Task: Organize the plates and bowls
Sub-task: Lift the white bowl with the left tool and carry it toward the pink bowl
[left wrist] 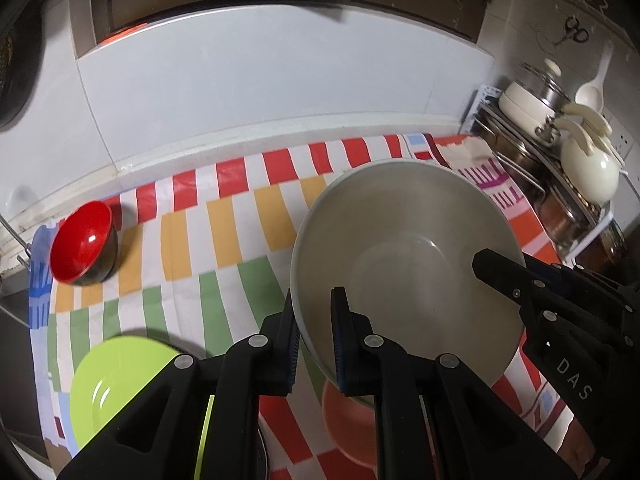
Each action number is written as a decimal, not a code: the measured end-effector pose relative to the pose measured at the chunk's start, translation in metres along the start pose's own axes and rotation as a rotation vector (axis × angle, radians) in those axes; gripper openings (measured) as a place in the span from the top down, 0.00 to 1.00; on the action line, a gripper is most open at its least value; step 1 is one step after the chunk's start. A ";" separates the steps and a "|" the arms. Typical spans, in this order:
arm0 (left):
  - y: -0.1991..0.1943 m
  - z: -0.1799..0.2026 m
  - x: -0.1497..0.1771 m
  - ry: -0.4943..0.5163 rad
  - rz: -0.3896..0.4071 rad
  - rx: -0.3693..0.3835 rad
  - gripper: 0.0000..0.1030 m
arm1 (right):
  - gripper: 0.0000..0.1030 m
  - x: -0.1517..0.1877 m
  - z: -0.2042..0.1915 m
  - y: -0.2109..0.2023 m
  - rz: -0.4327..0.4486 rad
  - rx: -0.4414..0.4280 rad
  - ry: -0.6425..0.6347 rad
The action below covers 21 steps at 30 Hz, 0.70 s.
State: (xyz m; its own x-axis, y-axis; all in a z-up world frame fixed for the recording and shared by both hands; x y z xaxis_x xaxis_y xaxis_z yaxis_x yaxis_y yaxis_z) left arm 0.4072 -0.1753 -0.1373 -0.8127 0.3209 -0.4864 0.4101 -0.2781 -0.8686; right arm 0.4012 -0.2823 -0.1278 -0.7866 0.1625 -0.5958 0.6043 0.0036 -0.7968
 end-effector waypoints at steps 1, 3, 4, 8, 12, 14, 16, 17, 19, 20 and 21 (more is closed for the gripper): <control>-0.001 0.001 0.005 0.002 -0.006 0.003 0.86 | 0.86 0.003 0.000 -0.001 -0.001 0.000 0.001; -0.001 0.003 0.012 0.006 -0.015 0.004 0.86 | 0.86 0.011 0.001 -0.005 -0.010 0.001 0.002; -0.001 0.004 0.015 0.009 -0.020 0.004 0.86 | 0.86 0.014 0.001 -0.006 -0.011 0.000 0.005; -0.001 0.008 0.029 0.015 -0.041 0.005 0.85 | 0.86 0.029 0.002 -0.010 -0.028 -0.001 0.016; 0.004 0.010 0.043 0.020 -0.068 0.009 0.85 | 0.86 0.042 0.003 -0.011 -0.048 -0.001 0.019; 0.006 0.012 0.049 0.024 -0.082 0.009 0.85 | 0.86 0.050 0.004 -0.011 -0.061 0.003 0.019; 0.009 0.014 0.055 0.026 -0.096 0.010 0.85 | 0.86 0.057 0.005 -0.010 -0.073 0.004 0.023; 0.010 0.014 0.058 0.027 -0.101 0.010 0.85 | 0.86 0.060 0.006 -0.009 -0.079 0.003 0.025; 0.012 0.015 0.062 0.028 -0.112 0.011 0.85 | 0.86 0.066 0.007 -0.008 -0.092 0.003 0.029; 0.014 0.015 0.065 0.029 -0.118 0.011 0.85 | 0.86 0.069 0.008 -0.007 -0.098 0.003 0.030; 0.015 0.016 0.067 0.029 -0.123 0.010 0.85 | 0.86 0.071 0.008 -0.007 -0.103 0.003 0.031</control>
State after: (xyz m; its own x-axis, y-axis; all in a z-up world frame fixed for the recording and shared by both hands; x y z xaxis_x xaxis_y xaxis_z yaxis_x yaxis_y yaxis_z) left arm 0.3523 -0.1721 -0.1814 -0.8444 0.3789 -0.3787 0.3035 -0.2441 -0.9210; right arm 0.3400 -0.2784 -0.1657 -0.8403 0.1920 -0.5069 0.5196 0.0191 -0.8542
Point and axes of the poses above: each gripper's, at about its wrist camera, not at the fingertips, and y roughly the way its jaws point, z to its right, x to its underside, the point moved 10 cm from there along y, roughly the way its jaws point, and after that the axes turned 6 degrees about -z, right-handed, at the moved point
